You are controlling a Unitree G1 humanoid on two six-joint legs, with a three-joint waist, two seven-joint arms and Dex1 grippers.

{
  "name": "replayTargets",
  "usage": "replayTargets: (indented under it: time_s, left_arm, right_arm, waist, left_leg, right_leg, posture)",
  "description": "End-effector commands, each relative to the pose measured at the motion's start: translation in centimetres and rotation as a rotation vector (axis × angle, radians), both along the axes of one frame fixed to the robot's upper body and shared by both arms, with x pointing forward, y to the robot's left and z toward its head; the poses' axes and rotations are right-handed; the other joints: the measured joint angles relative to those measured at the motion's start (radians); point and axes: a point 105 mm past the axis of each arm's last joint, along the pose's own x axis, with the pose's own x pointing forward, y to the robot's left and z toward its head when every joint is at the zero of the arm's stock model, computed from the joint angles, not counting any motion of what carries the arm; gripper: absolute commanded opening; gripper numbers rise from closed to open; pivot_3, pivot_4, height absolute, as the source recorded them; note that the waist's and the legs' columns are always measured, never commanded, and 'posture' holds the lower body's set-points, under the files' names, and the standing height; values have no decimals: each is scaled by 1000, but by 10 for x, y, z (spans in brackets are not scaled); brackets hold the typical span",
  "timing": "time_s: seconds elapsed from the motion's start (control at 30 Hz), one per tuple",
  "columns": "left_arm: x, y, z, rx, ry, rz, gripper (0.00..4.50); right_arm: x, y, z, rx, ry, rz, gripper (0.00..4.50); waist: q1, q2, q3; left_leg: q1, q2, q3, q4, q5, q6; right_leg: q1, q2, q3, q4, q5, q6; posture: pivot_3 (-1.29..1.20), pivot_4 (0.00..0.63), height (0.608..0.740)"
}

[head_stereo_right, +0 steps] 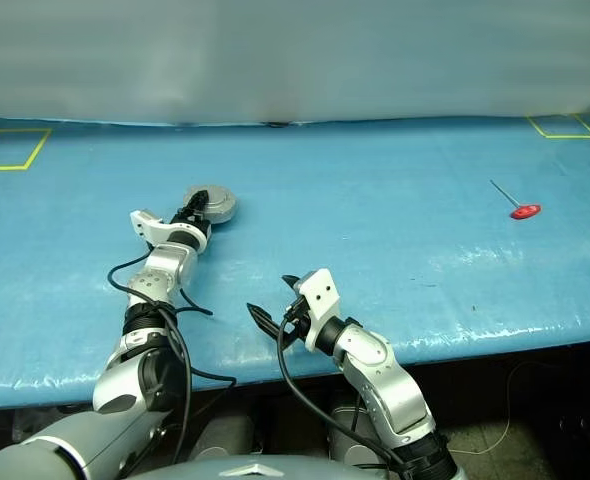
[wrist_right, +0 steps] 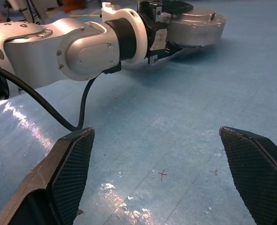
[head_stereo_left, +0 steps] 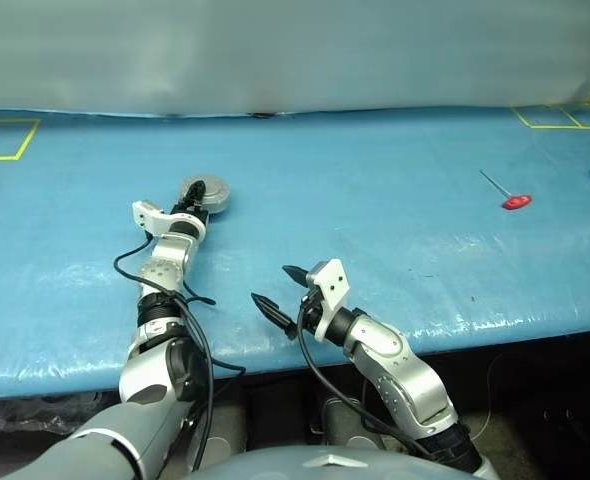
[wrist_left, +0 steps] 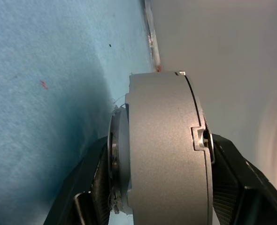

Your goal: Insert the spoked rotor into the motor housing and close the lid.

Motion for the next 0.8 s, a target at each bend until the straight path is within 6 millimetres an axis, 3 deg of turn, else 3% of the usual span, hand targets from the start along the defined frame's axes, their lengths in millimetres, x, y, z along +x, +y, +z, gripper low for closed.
replayTargets:
  time_s: [0.03, 0.1, 0.3, 0.57, 0.8]
  left_arm:
    - [7, 3, 23, 23, -60, 21, 2433]
    - [6, 5, 16, 25, -26, 35, 2433]
    - [3, 7, 5, 26, 19, 47, 4418]
    - [-1, 7, 1, 43, 57, 39, 4467]
    - [-23, 17, -8, 78, 106, 22, 4467]
  right_arm:
    - [0, 4, 15, 28, -50, 14, 4500]
    - [-1, 4, 15, 27, -50, 19, 4500]
    - [-2, 5, 14, 28, -45, 23, 4500]
    - [-1, 5, 14, 33, -38, 20, 4500]
    - [-1, 7, 13, 35, -21, 24, 4500]
  waist:
    - [1, 0, 0]
    - [1, 0, 0]
    - [0, 1, 0]
    - [-1, 1, -1]
    - [-4, 1, -1]
  left_leg:
    - [0, 0, 0, 0, 0, 0]
    - [0, 0, 0, 0, 0, 0]
    - [3, 0, 0, 0, 0, 0]
    - [4, 0, 1, 1, 1, 0]
    - [4, 1, 2, 0, 0, 0]
  right_leg:
    - [0, 0, 0, 0, 0, 0]
    - [0, 0, 0, 0, 0, 0]
    - [2, 0, 0, 0, 0, 0]
    - [3, 0, 1, 1, -3, 1]
    - [2, 0, 2, 1, 1, -1]
  posture:
    - [0, 150, 740]
    - [0, 150, 740]
    - [0, 150, 740]
    - [0, 150, 740]
    - [0, 150, 740]
